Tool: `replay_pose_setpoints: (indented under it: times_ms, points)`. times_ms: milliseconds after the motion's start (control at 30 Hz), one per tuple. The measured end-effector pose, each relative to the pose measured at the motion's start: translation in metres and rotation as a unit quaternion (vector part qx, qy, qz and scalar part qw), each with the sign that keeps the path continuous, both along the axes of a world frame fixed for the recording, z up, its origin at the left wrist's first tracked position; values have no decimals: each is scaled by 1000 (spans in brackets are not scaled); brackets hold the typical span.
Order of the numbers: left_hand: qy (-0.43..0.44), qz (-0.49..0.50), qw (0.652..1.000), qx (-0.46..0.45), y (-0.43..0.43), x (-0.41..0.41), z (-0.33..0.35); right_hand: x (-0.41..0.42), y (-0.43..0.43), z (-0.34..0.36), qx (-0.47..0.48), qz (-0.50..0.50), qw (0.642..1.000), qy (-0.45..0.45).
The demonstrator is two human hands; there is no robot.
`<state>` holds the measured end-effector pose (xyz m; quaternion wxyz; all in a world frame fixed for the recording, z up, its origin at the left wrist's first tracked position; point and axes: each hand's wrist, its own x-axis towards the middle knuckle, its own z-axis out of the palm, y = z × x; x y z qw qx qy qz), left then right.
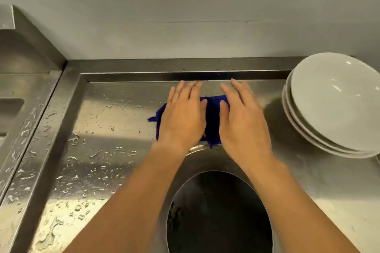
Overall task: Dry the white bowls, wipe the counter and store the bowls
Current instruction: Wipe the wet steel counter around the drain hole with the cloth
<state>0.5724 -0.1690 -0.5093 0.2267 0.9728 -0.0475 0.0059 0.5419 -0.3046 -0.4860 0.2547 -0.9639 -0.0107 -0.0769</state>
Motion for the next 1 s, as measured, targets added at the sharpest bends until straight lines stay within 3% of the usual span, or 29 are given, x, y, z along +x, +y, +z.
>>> replay_pose_setpoints:
  times_ms: [67,133,233,567,1000]
  points:
    - [17,-53,998,32,-13,2,-19,19,2,-17,-3,38,998,44]
    - [14,-80,993,88,-17,4,-33,30,0,-34,-67,56,993,81]
    - [-8,-84,990,110,-11,7,-45,33,-1,-53,-153,45,985,67]
    - [-28,-70,992,106,12,16,-52,41,22,-59,-164,4,985,53]
    - [-15,-25,995,94,122,29,-47,60,122,-63,-144,86,985,26]
